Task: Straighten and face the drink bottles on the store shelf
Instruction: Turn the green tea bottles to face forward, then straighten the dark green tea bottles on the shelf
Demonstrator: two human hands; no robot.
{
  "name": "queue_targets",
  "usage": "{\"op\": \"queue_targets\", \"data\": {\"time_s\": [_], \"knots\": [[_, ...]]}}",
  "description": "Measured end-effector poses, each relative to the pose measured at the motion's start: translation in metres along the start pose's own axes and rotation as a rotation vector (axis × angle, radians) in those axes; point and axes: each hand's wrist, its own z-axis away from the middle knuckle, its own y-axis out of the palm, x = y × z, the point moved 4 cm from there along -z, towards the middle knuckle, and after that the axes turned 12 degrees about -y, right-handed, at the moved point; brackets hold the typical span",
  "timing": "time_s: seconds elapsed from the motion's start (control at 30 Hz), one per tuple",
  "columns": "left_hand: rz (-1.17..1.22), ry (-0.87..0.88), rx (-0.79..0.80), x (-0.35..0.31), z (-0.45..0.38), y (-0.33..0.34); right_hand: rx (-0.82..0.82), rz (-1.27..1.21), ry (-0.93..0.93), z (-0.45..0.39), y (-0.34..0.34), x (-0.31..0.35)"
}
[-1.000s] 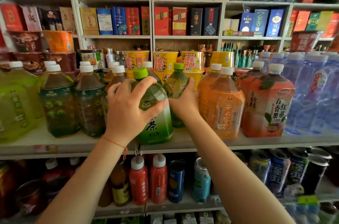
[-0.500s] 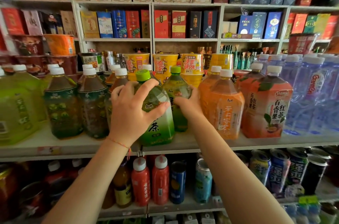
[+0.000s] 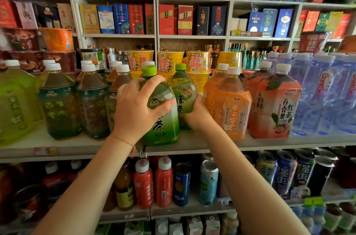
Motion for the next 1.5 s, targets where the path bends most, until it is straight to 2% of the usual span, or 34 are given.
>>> {"op": "queue_targets", "data": {"time_s": [0.17, 0.23, 0.37, 0.5, 0.57, 0.7, 0.83, 1.1, 1.17, 1.27, 1.33, 1.43, 1.5], "knots": [[0.000, -0.010, 0.075, -0.005, 0.003, 0.011, -0.039, 0.107, 0.067, 0.006, 0.000, 0.002], [0.001, -0.062, 0.112, -0.006, 0.017, 0.019, -0.049, 0.109, 0.034, 0.016, 0.000, 0.007], [0.238, -0.333, 0.181, -0.013, 0.073, 0.024, -0.181, -0.058, -0.162, 0.043, -0.003, 0.021], [0.286, -0.544, 0.229, -0.009, 0.086, 0.027, -0.102, -0.165, -0.172, 0.063, 0.006, 0.023], [0.312, -0.547, 0.283, -0.006, 0.075, 0.032, -0.095, -0.142, -0.160, 0.069, 0.014, 0.020], [0.450, -0.500, 0.416, -0.009, 0.065, 0.045, -0.245, -0.080, -0.142, 0.073, 0.015, 0.013], [0.448, -0.487, 0.459, -0.005, 0.054, 0.054, -0.326, -0.084, -0.136, 0.066, 0.014, 0.012], [0.412, -0.493, 0.531, -0.013, 0.052, 0.060, -0.331, -0.056, -0.189, 0.057, 0.015, 0.004], [0.389, -0.428, 0.434, -0.016, 0.054, 0.050, -0.398, 0.053, -0.358, 0.065, 0.011, 0.015], [0.181, -0.199, -0.061, -0.014, 0.048, 0.016, -0.532, 0.207, -0.736, 0.070, 0.006, 0.035], [0.067, -0.197, -0.265, 0.001, 0.041, -0.003, -0.511, 0.251, -0.872, 0.065, 0.013, 0.043], [-0.028, -0.365, -0.307, 0.036, 0.038, -0.019, -0.361, 0.240, -0.982, 0.062, 0.036, 0.050], [-0.032, -0.425, -0.273, 0.057, 0.037, -0.027, -0.227, 0.218, -0.955, 0.061, 0.055, 0.053]]}}
